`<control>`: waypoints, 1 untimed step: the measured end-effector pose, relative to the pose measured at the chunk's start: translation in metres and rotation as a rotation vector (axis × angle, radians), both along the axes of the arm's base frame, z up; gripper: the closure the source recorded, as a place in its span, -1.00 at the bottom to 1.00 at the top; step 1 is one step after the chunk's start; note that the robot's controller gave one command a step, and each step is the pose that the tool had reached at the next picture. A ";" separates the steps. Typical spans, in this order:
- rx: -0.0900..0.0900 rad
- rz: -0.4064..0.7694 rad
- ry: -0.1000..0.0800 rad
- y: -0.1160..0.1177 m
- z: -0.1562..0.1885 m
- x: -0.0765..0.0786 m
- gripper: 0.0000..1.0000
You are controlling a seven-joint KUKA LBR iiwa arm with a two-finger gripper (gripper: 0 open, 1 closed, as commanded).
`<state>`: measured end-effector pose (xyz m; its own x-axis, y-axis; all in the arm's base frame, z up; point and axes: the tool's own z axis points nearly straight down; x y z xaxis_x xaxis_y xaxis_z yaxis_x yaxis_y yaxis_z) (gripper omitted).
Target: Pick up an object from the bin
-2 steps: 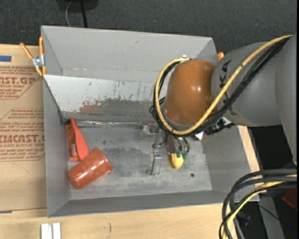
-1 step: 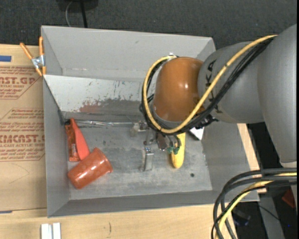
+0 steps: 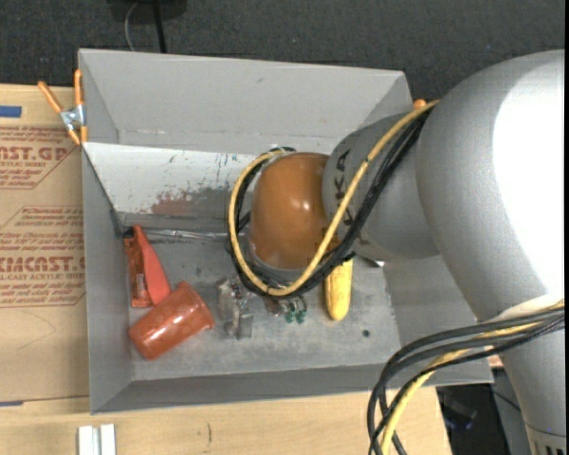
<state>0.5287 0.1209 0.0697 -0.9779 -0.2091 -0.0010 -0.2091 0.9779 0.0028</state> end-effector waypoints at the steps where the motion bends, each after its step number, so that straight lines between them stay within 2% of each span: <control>1: 0.000 0.000 0.000 0.000 0.000 0.000 -1.00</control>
Offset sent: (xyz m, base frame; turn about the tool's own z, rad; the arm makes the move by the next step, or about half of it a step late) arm 0.0000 0.0000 0.0000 0.0000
